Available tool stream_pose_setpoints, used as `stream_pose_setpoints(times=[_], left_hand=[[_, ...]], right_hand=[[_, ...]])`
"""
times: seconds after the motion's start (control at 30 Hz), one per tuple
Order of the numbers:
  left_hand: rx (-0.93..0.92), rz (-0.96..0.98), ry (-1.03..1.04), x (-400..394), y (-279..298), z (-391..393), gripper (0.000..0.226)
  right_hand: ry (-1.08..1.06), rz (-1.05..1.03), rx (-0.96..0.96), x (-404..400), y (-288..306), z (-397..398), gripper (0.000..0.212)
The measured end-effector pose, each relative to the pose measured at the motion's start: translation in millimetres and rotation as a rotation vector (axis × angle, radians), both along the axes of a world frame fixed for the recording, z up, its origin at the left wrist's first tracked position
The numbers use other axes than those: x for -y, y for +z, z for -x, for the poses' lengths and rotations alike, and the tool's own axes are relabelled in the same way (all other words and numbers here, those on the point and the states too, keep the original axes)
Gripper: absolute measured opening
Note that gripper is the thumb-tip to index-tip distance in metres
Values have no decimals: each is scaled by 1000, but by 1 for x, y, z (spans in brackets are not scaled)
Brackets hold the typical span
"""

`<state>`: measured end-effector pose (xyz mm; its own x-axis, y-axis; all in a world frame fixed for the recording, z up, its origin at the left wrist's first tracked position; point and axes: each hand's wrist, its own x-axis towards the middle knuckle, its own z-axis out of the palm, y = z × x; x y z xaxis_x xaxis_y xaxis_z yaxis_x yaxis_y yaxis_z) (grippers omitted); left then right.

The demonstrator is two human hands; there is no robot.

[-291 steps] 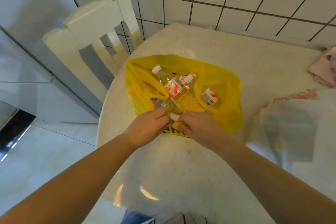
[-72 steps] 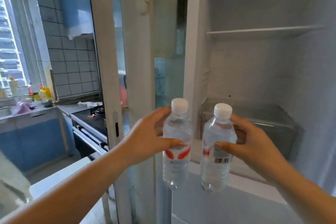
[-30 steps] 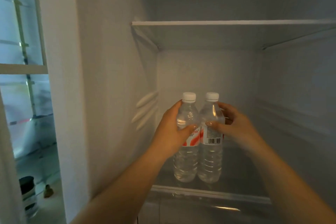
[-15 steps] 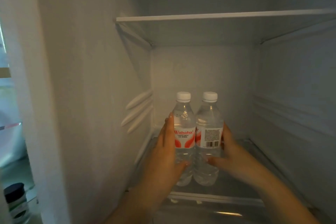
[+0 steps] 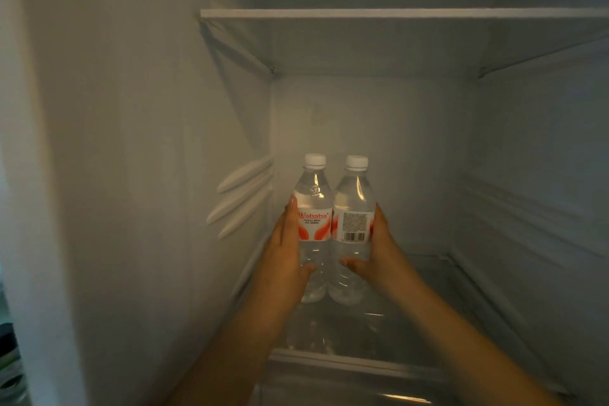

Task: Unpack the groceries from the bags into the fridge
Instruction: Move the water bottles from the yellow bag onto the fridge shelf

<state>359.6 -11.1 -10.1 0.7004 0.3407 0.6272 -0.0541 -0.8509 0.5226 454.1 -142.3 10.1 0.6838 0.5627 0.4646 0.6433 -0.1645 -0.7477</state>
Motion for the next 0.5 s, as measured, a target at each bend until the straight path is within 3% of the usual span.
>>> stream_pose_setpoints(times=[0.13,0.27,0.37,0.5], left_hand=[[66,-89,90,-31,-13,-35,80],[61,71,63,-38,-14,-54,72],[110,174,117,-43,-11,-65,53],[73,134,129,-47,-13,-68,80]], right_hand=[[0,-21,15,-23,-4,-25,87],[-7,-37,36,-43,-4,-39,83],[-22,-30,23,-57,-5,-51,85],[-61,10,29,-75,-10,-69,93]])
